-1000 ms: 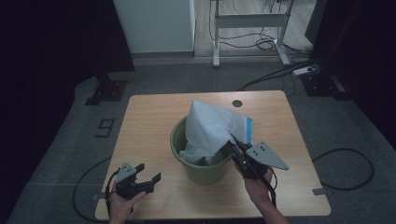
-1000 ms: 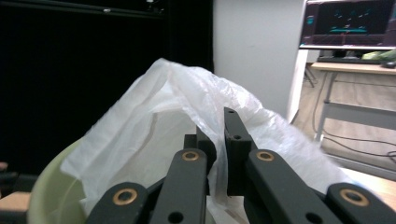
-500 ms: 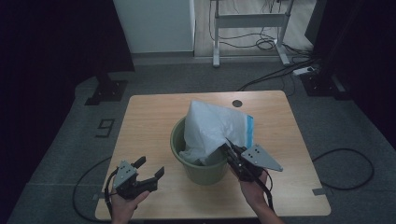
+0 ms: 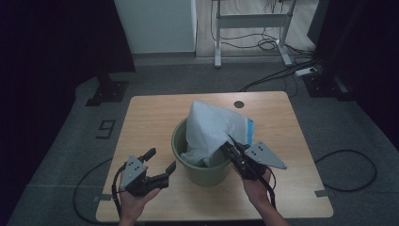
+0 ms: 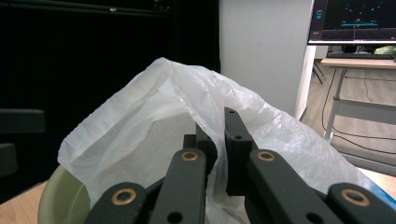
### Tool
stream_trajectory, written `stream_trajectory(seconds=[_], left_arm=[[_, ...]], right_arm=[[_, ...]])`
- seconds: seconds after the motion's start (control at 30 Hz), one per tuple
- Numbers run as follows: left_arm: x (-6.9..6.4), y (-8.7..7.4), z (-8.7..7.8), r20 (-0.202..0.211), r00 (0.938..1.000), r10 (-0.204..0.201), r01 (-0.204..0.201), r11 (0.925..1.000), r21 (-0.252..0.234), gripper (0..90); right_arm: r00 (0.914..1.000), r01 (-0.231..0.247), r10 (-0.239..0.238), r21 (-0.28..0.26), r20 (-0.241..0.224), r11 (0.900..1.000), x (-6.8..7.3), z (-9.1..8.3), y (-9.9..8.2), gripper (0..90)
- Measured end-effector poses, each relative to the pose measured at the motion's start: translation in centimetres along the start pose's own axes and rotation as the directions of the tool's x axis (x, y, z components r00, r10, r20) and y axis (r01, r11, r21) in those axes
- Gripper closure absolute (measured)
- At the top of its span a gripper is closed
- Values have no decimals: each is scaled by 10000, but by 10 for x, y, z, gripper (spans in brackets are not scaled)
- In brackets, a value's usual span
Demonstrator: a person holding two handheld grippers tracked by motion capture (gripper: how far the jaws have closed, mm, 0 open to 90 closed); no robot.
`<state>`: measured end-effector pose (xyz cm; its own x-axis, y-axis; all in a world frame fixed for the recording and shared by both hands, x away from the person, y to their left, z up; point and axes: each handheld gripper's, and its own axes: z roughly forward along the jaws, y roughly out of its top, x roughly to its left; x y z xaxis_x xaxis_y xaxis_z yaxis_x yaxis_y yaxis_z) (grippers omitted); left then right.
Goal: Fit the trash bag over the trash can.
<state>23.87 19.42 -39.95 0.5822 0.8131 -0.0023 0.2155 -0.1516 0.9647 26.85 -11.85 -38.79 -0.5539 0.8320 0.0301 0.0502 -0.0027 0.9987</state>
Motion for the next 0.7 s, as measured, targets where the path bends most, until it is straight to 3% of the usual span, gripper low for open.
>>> stream_trajectory(seconds=[0.2, 0.37, 0.7], left_arm=[[-16, 8, 12, -133, 9997, 198, -200, 9997, -138, 165], [-29, 16, 21, 183, 9987, 482, -480, 9988, -118, 167], [-47, 24, 30, 391, 9972, 639, -626, 9975, -327, 177]], right_arm=[[10000, 15, -15, 24, -59, 10000, 1, 1, 0, 864], [10000, 4, -4, 61, 7, 10000, 0, 0, 1, 865], [10000, -86, 86, 68, 35, 9999, 2, 2, 3, 863]])
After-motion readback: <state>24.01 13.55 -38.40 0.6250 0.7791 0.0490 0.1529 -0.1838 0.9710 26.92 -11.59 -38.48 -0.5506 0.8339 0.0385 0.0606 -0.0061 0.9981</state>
